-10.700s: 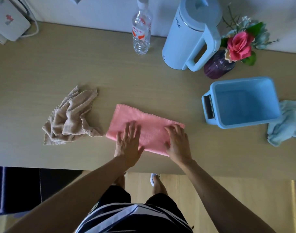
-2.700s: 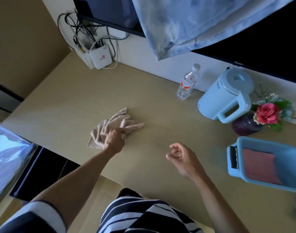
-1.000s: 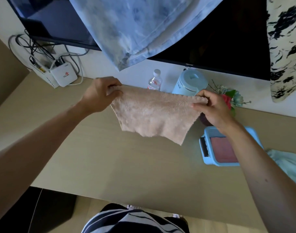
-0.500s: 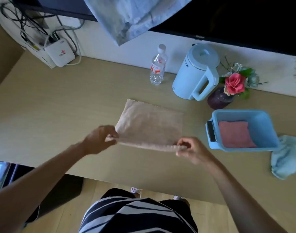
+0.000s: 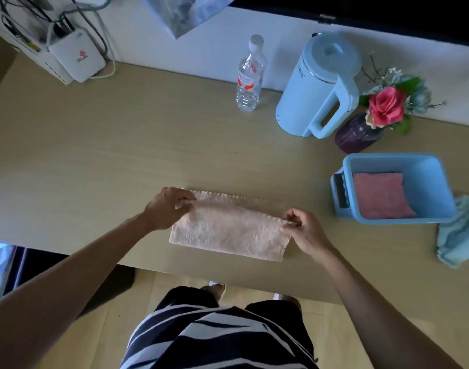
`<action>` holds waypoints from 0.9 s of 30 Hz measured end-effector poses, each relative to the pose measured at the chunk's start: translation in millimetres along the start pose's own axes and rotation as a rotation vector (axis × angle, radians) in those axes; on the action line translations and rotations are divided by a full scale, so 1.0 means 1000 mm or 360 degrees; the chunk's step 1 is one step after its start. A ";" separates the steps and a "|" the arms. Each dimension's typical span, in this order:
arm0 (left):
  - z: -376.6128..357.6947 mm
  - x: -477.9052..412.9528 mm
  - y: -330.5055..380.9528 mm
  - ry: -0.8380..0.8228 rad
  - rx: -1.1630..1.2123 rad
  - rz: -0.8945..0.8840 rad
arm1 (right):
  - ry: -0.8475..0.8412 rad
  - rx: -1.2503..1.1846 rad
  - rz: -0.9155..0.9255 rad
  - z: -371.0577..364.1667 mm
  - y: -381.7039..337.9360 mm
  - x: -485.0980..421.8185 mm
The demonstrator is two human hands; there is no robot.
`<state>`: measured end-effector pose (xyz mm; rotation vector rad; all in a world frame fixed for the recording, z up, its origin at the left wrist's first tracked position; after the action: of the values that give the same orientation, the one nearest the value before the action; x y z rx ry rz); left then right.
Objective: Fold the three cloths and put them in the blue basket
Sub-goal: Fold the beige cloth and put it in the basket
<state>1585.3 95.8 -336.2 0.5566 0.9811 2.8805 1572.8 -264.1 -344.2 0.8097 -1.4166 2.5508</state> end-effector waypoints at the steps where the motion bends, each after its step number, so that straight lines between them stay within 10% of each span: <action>1: -0.001 -0.005 -0.001 0.0020 0.0028 0.0034 | 0.0063 0.0006 -0.0019 0.000 0.002 -0.006; 27: -0.035 -0.002 -0.038 0.0272 0.0437 0.0559 | 0.0345 0.0141 -0.0262 -0.021 -0.002 -0.043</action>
<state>1572.0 105.2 -385.6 0.5535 1.4544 3.1611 1602.1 -239.4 -372.7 0.6108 -1.1322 2.5013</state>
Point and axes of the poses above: each hand's wrist, its own x-axis away from the middle knuckle, its own z-axis out of the back of the hand, y = z × x, the point moved 3 cm from there along -x, towards the middle knuckle, and after that the axes turned 1 degree about -x, right-handed, at the moved point
